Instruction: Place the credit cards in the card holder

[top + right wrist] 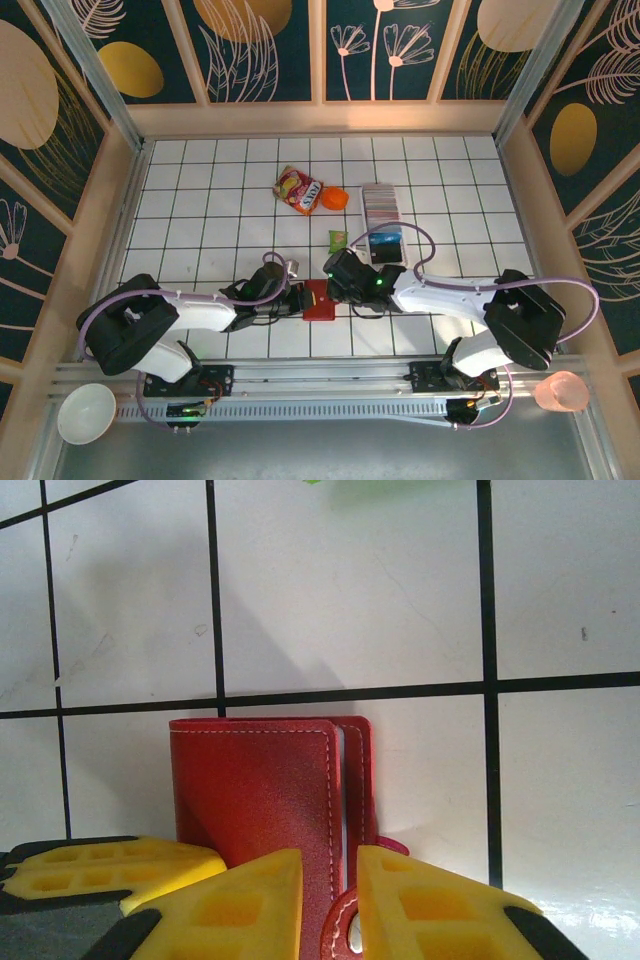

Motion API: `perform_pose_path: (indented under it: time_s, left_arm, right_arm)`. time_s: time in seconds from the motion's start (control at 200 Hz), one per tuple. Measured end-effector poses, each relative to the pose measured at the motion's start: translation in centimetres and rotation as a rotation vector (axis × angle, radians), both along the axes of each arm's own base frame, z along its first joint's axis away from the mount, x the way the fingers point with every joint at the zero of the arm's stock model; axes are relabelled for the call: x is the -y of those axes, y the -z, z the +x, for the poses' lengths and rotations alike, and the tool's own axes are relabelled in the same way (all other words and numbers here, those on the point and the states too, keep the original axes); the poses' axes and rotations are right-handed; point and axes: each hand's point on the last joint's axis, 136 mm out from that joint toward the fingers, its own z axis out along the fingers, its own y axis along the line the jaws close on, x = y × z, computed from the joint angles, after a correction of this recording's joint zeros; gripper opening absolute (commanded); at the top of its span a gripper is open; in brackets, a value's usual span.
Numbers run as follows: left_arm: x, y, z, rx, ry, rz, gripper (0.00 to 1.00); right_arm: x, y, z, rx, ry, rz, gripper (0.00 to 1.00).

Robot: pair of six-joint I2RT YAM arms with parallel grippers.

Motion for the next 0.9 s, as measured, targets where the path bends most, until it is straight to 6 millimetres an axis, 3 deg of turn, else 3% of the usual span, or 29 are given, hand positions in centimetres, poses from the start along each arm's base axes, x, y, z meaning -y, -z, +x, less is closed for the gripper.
perform_pose_path:
  time_s: [0.53, 0.901]
  left_arm:
    - [0.00, -0.01, 0.00, 0.001, 0.000, -0.001, 0.00]
    - [0.00, -0.01, 0.00, 0.001, 0.000, -0.001, 0.00]
  right_arm:
    - [0.45, 0.31, -0.23, -0.011, 0.001, -0.022, 0.21]
    - [0.60, 0.45, -0.45, -0.017, -0.002, -0.032, 0.11]
